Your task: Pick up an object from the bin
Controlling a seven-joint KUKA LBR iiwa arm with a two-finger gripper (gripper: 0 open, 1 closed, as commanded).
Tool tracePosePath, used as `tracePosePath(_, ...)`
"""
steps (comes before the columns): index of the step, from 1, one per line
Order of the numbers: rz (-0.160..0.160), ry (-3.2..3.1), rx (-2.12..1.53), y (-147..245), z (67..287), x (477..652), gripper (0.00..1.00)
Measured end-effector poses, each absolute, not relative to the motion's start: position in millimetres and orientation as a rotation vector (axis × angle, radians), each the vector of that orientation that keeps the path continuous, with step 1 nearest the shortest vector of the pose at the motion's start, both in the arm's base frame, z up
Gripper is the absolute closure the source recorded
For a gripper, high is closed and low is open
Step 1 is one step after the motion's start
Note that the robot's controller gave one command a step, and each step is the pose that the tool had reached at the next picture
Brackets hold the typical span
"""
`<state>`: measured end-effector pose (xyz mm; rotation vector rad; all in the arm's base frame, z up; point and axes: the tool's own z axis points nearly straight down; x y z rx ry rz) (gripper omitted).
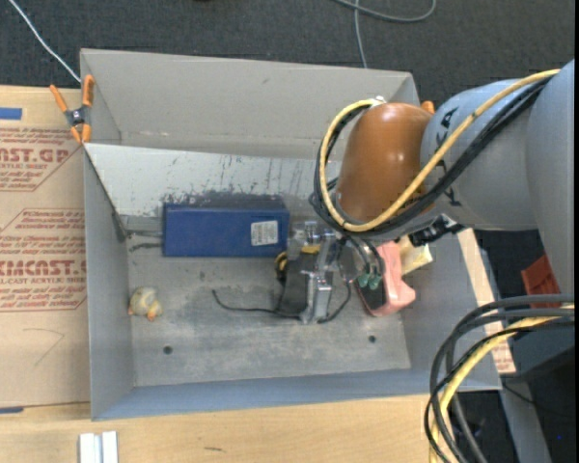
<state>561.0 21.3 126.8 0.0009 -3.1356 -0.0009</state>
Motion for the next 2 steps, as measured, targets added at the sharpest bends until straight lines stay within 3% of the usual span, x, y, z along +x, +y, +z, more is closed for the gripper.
tracePosePath(1, -0.001, -3.143, 0.000, 21.2, 131.6, 562.7, 0.00)
tracePosePath(2, -0.003, -3.148, -0.004, 10.1, 75.0, 556.8, 0.00)
